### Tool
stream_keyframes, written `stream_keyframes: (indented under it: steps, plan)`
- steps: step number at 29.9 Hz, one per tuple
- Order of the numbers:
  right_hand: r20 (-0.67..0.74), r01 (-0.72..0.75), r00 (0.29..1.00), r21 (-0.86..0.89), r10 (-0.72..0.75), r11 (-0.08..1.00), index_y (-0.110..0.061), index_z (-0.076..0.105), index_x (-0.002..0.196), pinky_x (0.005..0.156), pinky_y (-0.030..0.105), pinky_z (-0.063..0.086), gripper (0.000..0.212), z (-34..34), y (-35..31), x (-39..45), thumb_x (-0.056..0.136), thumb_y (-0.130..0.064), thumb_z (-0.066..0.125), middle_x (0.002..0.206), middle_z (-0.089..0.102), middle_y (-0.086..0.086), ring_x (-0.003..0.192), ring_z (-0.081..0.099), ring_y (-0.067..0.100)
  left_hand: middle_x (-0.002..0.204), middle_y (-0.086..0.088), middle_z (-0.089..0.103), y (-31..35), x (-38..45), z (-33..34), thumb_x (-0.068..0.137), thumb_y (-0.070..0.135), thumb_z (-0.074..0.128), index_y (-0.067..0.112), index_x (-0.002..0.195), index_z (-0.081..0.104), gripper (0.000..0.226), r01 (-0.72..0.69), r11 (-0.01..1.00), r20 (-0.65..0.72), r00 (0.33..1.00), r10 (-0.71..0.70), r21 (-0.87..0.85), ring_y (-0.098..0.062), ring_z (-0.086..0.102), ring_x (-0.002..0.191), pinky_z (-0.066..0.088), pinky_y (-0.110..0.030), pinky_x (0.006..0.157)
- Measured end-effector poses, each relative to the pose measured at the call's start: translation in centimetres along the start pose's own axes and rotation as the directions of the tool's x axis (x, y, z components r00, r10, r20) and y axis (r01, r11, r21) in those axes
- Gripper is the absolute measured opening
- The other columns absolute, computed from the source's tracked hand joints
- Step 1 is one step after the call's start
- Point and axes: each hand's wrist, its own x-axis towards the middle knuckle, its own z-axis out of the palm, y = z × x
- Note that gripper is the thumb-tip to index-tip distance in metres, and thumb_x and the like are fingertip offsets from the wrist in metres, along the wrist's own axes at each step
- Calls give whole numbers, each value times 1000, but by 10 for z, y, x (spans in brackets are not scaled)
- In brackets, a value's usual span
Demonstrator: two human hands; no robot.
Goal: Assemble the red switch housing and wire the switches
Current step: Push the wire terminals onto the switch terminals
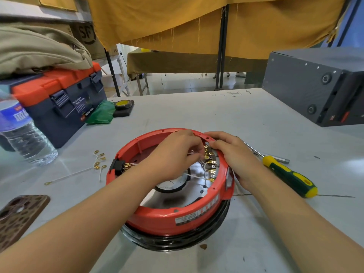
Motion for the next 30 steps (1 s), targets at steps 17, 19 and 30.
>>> stream_keyframes:
  steps: [17,19,30]
  plan:
    - [25,11,1000,5,-11,1000,-18,67,106,82,38,55,26,-1,1,1,93,-7,48,98,73,8,89,69,26,83,5,62,4,0,5,86,14,62,17,83,65,5,17,999,31,999,-16,-29,-8,55,76,45,-25,71]
    - [24,16,1000,7,-16,1000,-18,68,106,80,36,55,26,-1,2,1,92,-7,49,97,73,7,86,69,22,84,5,63,3,-1,5,86,14,61,17,84,65,5,26,999,29,999,-25,-35,-8,56,77,46,-27,73]
    - [20,29,999,-20,-29,999,-18,67,108,86,40,54,26,-1,1,1,93,-8,48,99,73,6,91,69,24,85,3,65,7,-1,4,87,15,63,15,85,66,4,47,996,34,998,-45,-75,-8,57,76,45,-23,71]
